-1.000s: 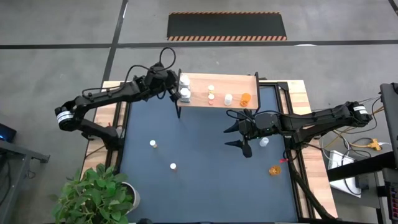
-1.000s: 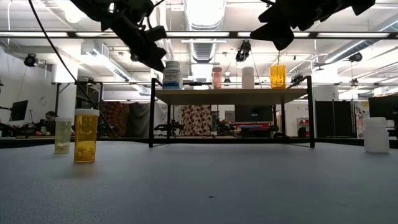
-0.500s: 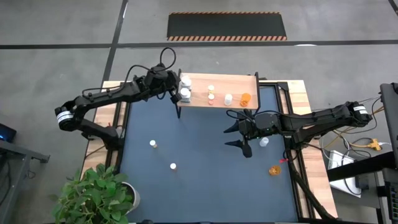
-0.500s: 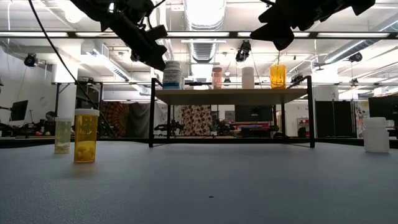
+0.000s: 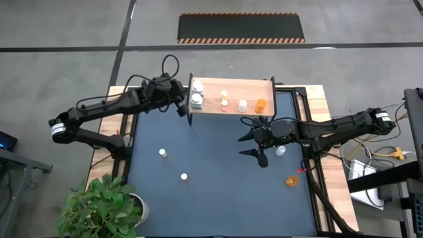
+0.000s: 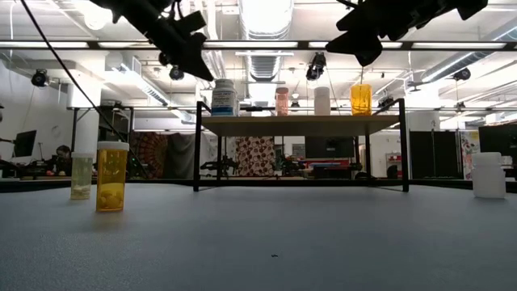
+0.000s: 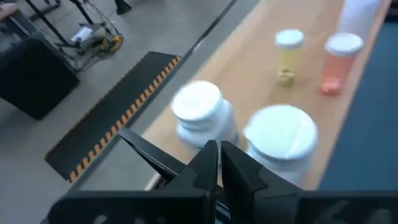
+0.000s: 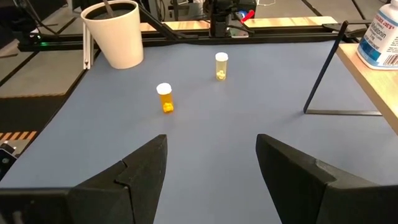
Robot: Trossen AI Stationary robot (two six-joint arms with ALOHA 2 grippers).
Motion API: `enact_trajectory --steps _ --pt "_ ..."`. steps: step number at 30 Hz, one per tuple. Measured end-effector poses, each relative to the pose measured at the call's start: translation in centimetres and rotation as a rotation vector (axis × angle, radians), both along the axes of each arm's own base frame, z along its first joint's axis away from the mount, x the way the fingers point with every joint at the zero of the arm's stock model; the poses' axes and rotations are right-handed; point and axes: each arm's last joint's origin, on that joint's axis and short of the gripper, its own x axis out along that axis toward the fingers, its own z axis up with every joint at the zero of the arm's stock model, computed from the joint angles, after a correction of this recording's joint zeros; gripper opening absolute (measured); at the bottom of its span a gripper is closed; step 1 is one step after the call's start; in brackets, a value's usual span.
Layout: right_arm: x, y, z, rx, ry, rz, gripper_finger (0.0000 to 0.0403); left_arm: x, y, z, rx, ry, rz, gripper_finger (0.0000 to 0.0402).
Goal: Pick and place medicine bottles onto shelf by color
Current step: Adjust the white pill bottle on the shelf
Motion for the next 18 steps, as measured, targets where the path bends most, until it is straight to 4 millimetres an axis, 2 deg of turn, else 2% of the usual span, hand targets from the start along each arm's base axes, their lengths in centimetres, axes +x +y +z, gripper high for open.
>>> enact_trajectory --steps 8,18 --pt "0.0 0.0 0.0 0.0 0.005 0.0 0.0235 1.3 -0.8 -1.2 -0.049 0.022 -0.029 0.0001" --pt "0.0 0.0 -0.1 0.0 0.008 0.0 0.0235 1.6 -0.8 -1.6 -0.064 0.035 -0.029 0.0001"
